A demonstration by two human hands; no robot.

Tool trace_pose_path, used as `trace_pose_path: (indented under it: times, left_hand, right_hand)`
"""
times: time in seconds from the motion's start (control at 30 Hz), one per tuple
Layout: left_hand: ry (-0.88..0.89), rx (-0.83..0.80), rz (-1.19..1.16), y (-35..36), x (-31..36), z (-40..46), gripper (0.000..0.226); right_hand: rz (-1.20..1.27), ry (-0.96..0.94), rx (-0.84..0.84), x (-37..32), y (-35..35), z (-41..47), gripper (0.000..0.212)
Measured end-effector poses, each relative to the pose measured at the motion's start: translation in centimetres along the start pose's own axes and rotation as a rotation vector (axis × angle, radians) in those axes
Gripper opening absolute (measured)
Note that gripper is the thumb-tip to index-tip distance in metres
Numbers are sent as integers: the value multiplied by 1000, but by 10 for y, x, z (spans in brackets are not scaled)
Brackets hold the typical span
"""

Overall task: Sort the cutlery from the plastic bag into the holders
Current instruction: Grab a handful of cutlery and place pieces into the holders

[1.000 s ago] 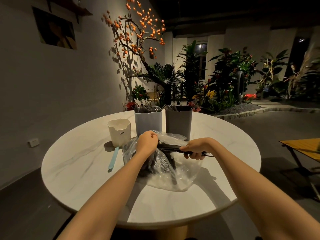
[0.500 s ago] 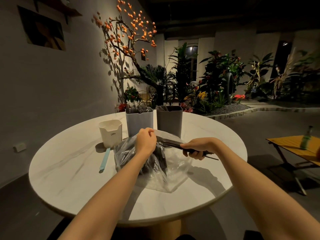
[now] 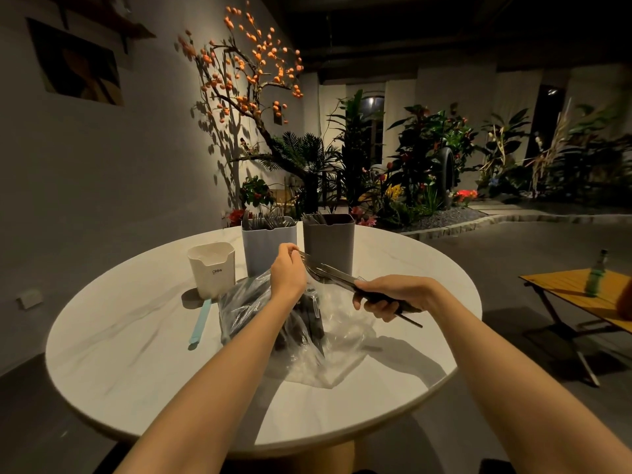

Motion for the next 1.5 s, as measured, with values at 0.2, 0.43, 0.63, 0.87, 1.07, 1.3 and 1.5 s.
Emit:
trace_pose_path:
  times: [0.2,0.43,0.63,0.87,1.07,1.3,1.5]
  left_hand:
    - [12,-75,-90,5,2,7,36]
    - [17,-133,-276,8,12,22,33]
    - [-81,-188,-381,14,16,35,69]
    - [-60,-314,-219,32,13,45,29]
    - [-94,-296,-331,33,8,52,32]
    - [-131,-255,-441,35,-8,63,37]
    - [-156,-218,-514,45,-20,61,38]
  right_hand:
    - [-19,-74,68,-16,1,14,41]
    - [13,-159,110,-34,-2,31,38]
    - [49,-262,220,-47,-11,52,36]
    - [111,-428,332,-60,-15,73,35]
    - [178,-423,322,-60,-23,87,35]
    - [197,-408,198,-60,-30,99,31]
    - [264,-428,151,-47,-22,115,30]
Point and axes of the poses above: each hand's wrist, its own z-axis towards the middle knuckle, its own y-axis out of the palm, x = y × z, the point moved 5 cm from there along z, towards the middle knuckle, and after that the axes turned 2 degrees about -z, right-handed, at the moved point
